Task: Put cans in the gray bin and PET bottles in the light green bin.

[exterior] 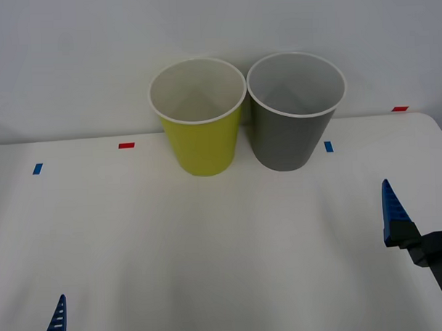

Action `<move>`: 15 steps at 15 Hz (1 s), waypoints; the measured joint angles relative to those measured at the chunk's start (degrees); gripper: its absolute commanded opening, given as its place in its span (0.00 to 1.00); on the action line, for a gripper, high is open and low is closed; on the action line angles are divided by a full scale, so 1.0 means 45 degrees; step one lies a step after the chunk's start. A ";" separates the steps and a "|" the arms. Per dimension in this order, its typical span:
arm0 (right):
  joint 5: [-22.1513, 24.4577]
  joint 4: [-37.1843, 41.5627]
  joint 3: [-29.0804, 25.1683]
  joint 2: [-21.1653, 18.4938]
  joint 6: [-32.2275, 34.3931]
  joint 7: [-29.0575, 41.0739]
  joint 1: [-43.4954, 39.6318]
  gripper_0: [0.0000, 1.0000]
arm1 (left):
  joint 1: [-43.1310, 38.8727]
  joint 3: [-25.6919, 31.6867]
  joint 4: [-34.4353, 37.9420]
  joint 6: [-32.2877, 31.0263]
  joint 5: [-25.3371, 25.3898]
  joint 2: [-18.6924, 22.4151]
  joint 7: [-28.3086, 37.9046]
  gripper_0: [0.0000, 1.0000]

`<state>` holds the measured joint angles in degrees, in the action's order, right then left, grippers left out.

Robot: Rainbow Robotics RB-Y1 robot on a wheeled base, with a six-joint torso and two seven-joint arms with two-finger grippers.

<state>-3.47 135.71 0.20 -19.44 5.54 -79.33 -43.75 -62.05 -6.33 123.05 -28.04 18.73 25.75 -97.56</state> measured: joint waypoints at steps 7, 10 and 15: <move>-0.2797 0.0000 0.0422 -0.0277 0.0817 -0.3155 -0.1312 1.00 | 0.0000 0.0000 0.0000 0.0000 0.0000 0.0000 0.0000 1.00; -0.3075 -0.0654 0.0930 -0.0453 0.2063 -0.3443 -0.1709 1.00 | 0.0000 0.0000 0.0000 0.0000 0.0000 0.0000 0.0000 1.00; -0.2831 -0.1062 0.1920 -0.0786 0.3308 -0.3436 -0.2567 1.00 | 0.0000 0.0000 0.0000 0.0000 0.0000 0.0000 0.0000 1.00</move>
<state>-16.21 130.93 8.84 -22.98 20.43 -94.79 -55.30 -62.05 -6.33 123.05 -28.04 18.73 25.75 -97.56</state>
